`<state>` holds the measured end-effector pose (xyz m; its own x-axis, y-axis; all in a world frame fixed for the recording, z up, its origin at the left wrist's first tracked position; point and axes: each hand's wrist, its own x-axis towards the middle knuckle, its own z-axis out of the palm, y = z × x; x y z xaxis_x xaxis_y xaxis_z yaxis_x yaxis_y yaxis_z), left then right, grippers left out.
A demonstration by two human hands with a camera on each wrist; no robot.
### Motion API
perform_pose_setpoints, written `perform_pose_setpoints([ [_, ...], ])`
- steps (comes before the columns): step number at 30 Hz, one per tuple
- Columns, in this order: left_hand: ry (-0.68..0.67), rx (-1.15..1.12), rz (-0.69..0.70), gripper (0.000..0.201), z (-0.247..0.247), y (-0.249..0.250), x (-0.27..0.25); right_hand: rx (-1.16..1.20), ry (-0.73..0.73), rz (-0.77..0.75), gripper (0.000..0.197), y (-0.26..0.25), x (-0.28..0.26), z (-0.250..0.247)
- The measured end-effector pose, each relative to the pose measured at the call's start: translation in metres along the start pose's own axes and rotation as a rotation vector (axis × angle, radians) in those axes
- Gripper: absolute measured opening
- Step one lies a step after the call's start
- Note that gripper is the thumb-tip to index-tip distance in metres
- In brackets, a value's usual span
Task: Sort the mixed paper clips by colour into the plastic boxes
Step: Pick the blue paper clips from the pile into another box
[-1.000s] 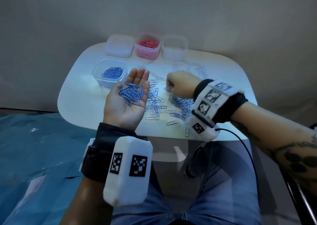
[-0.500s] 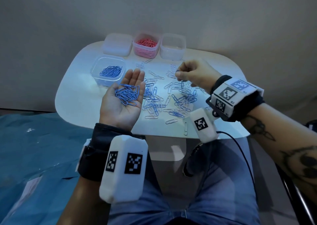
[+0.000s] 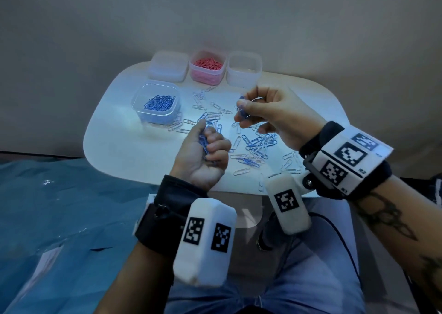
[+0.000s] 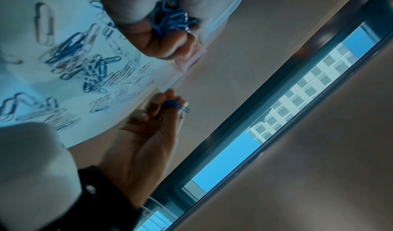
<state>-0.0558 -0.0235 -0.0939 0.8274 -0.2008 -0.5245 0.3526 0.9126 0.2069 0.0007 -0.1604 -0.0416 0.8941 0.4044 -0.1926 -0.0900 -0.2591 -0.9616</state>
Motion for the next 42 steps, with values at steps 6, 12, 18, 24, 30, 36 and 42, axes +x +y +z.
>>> perform_pose_setpoints([
  [6, 0.082, -0.085, 0.153, 0.031, 0.009, -0.011, 0.009, -0.157, 0.122, -0.218, 0.014, -0.010, -0.011, 0.032],
  [12, -0.020, -0.133, 0.155, 0.018, 0.013, -0.013, 0.005, -0.711, 0.123, -0.315, 0.021, -0.005, -0.011, 0.042],
  [18, 0.018, -0.239, 0.196, 0.039, 0.012, -0.002, 0.001, -0.534, 0.288, -0.099, 0.009, 0.008, -0.001, -0.012],
  [24, 0.011, -0.474, 0.156, 0.054, 0.001, 0.011, 0.003, -0.872, 0.073, 0.137, 0.017, 0.047, 0.009, 0.002],
  [30, 0.020, -0.505, 0.128, 0.051, 0.001, 0.013, 0.005, -0.960, 0.068, 0.126, 0.004, 0.047, 0.029, 0.009],
  [36, -0.010, -0.448, 0.139, 0.049, 0.002, 0.015, 0.001, -0.837, -0.034, 0.109, 0.015, 0.028, 0.032, -0.013],
  [42, -0.026, -0.419, 0.147, 0.053, 0.003, 0.016, -0.004, -1.058, -0.207, 0.002, 0.023, 0.034, 0.024, -0.026],
])
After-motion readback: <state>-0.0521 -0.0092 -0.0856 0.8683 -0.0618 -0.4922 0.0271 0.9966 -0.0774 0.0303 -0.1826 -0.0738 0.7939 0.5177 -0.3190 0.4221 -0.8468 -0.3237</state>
